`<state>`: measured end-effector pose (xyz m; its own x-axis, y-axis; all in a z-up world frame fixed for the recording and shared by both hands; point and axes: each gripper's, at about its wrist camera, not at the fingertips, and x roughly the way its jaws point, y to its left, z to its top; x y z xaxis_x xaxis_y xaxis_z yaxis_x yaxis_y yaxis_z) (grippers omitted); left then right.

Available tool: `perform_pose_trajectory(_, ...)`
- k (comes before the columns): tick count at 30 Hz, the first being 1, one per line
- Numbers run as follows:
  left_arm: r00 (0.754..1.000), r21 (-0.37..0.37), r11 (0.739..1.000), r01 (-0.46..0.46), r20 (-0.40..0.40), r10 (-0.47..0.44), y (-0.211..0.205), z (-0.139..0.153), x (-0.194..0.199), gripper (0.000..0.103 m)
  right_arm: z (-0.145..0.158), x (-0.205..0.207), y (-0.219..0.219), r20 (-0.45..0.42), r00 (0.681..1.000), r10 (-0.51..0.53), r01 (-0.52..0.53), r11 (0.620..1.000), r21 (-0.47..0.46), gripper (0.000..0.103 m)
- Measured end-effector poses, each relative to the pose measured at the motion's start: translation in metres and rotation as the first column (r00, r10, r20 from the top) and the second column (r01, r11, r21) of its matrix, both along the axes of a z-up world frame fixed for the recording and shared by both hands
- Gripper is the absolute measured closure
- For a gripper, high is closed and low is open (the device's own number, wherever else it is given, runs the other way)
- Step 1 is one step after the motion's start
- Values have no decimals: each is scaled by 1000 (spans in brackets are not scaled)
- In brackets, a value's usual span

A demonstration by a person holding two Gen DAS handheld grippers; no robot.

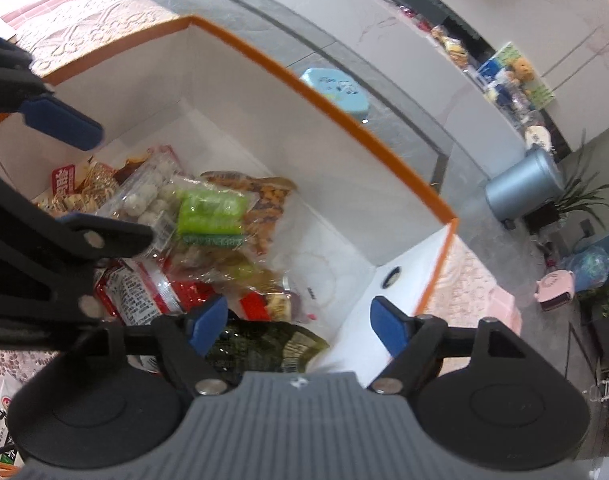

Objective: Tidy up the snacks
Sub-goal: 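Open both tools to drop the packs into the box, then move both tools back toward the white noodle pack and green sausage on the rug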

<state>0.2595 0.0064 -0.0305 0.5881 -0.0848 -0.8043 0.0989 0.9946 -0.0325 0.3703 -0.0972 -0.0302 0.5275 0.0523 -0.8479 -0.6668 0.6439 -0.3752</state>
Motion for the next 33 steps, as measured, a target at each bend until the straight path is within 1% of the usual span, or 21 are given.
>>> perform_pose_trajectory(4,999,-1,1000,-19,35,19,3,13,-16,21,17,-8,-6,22,1000,-10,10,1000,26,21)
perform_pose_trajectory(6,997,-6,998,-55,51,56,6,21,-25,21,26,-14,-8,36,999,-23,22,999,37,21)
perform_pose_trajectory(9,992,-4,995,-100,78,100,9,31,-42,20,41,-24,-15,72,995,-71,66,995,77,18)
perform_pose_trajectory(14,987,-48,993,-107,112,111,7,45,-81,20,66,-56,-33,126,982,-140,113,973,199,16)
perform_pose_trajectory(18,985,-90,990,-106,125,117,4,49,-114,20,75,-85,-53,148,969,-200,150,944,292,15)
perform_pose_trajectory(21,983,-112,987,-112,133,127,3,51,-137,20,78,-109,-72,186,949,-256,179,919,352,13)
perform_pose_trajectory(25,984,-142,985,-99,131,118,0,50,-163,20,71,-148,-95,228,921,-316,204,889,411,12)
perform_pose_trajectory(28,989,-186,978,-92,100,112,-2,44,-178,20,61,-173,-107,209,911,-356,236,865,443,12)
perform_pose_trajectory(33,990,-212,971,-110,66,126,-6,29,-200,20,44,-210,-122,191,883,-430,296,824,483,12)
